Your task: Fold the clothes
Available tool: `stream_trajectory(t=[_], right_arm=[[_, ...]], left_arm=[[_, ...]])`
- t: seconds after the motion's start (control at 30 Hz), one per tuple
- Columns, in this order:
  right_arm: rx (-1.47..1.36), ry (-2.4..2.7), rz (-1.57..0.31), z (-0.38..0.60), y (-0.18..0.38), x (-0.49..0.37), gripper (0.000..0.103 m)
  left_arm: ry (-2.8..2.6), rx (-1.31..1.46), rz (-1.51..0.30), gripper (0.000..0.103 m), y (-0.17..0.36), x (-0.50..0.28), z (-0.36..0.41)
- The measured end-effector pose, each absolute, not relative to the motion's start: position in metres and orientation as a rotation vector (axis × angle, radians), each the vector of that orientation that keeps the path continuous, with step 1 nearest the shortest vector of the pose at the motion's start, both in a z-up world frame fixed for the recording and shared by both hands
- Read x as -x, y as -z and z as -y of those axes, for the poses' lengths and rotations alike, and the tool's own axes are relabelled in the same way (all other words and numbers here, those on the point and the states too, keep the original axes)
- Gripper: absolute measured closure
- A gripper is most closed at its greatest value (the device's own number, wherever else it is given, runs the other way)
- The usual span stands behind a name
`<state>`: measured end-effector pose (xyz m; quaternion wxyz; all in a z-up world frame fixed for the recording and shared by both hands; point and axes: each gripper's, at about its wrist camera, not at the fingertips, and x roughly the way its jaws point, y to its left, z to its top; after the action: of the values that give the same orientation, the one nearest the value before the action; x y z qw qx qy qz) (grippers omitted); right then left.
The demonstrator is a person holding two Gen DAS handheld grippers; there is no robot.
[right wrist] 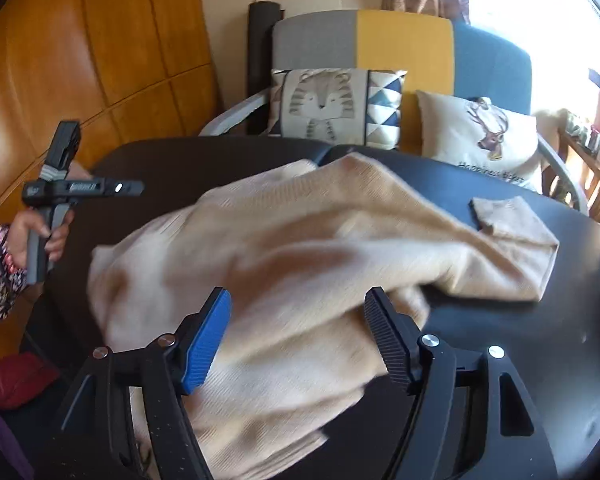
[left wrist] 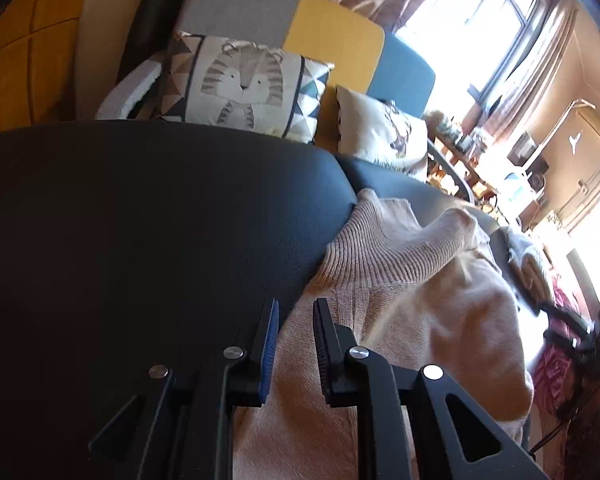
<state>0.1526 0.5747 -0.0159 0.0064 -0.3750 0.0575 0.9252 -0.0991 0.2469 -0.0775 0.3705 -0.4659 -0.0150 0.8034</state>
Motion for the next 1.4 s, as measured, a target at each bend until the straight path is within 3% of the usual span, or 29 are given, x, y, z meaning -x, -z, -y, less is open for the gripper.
stream_trajectory(t=[0.13, 0.5, 0.6, 0.77, 0.8, 0.83, 0.93, 1.23, 1.4], right_arm=[[1.168, -2.873, -0.152, -0.59, 0.012, -0.103, 0.03], [1.413, -2.781, 0.41, -0.576, 0.064, 0.016, 0.03], [1.49, -2.762, 0.461, -0.577, 0.08, 0.028, 0.03], [1.574, -2.751, 0.317, -0.587, 0.096, 0.035, 0.032], [1.574, -2.753, 0.25, -0.59, 0.099, 0.034, 0.042], [1.58, -2.761, 0.181, -0.592, 0.101, 0.032, 0.061], [1.506, -2.778, 0.056, -0.595, 0.103, 0.02, 0.074], [1.187, -2.793, -0.245, -0.598, 0.117, -0.023, 0.078], [1.157, -2.771, -0.196, -0.592, 0.117, -0.021, 0.078]], left_arm=[[-1.997, 1.256, -0.052, 0.082, 0.095, 0.106, -0.272], [-1.982, 1.307, -0.22, 0.078, 0.122, 0.114, -0.294], [-1.953, 1.326, -0.209, 0.076, 0.125, 0.122, -0.292], [-1.877, 1.346, -0.182, 0.076, 0.132, 0.126, -0.303], [-1.862, 1.344, -0.157, 0.076, 0.132, 0.126, -0.305], [-1.846, 1.343, -0.133, 0.076, 0.132, 0.127, -0.306], [-1.819, 1.331, -0.095, 0.075, 0.133, 0.127, -0.309], [-1.815, 1.296, -0.167, 0.066, 0.137, 0.12, -0.335], [-1.855, 1.211, -0.338, 0.067, 0.131, 0.104, -0.354]])
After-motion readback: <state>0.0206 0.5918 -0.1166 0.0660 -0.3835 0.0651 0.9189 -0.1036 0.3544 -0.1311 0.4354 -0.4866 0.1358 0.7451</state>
